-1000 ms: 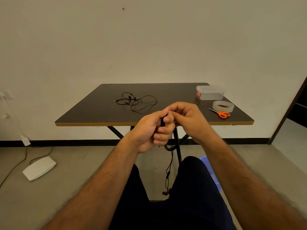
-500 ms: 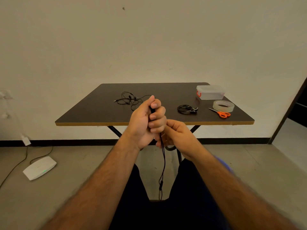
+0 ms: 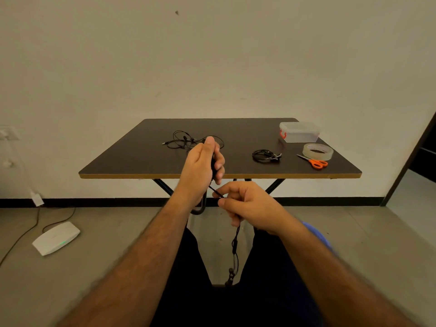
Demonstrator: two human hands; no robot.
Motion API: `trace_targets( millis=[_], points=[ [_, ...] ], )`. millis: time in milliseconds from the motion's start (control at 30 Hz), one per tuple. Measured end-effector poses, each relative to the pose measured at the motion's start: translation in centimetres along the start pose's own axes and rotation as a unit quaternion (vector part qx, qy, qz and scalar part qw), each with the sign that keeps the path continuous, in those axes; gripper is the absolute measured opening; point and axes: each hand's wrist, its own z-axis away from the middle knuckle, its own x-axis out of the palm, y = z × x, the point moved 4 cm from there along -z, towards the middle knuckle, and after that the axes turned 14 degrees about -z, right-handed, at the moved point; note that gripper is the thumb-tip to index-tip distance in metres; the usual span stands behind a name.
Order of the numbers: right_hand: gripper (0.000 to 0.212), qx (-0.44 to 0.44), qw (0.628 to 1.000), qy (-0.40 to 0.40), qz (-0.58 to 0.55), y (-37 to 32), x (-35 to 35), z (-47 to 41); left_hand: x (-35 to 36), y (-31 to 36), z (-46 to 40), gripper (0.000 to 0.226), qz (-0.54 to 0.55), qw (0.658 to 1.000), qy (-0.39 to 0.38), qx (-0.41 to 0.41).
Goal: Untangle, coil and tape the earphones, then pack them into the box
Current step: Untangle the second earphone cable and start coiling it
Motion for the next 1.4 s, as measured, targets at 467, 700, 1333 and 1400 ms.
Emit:
trace_targets(
  millis=[467,700,1333,1400],
  points=[
    [0.022,-0.116,0.978,0.096,0.144,-3.2,-3.6,0.0,1.6,-3.1,1.0,0.042,-0.152,0.967,-0.184,-0.087],
    [0.016,-0.168,0.972,0.108,0.121,-3.9,-5.2,-0.4,2.6,-2.7,1.5,0.045,-0.01,0.952,-0.267,-0.148],
    [0.012,-0.152,0.97,0.107,-0.158,-0.3,-4.4,-1.4,3.8,-0.3,1.9,0.039,0.283,0.886,-0.327,-0.169],
    [0.015,-0.129,0.968,0.104,-0.19,0.4,-3.6,-1.4,3.9,0.0,1.7,0.038,0.31,0.887,-0.306,-0.153]
  ],
)
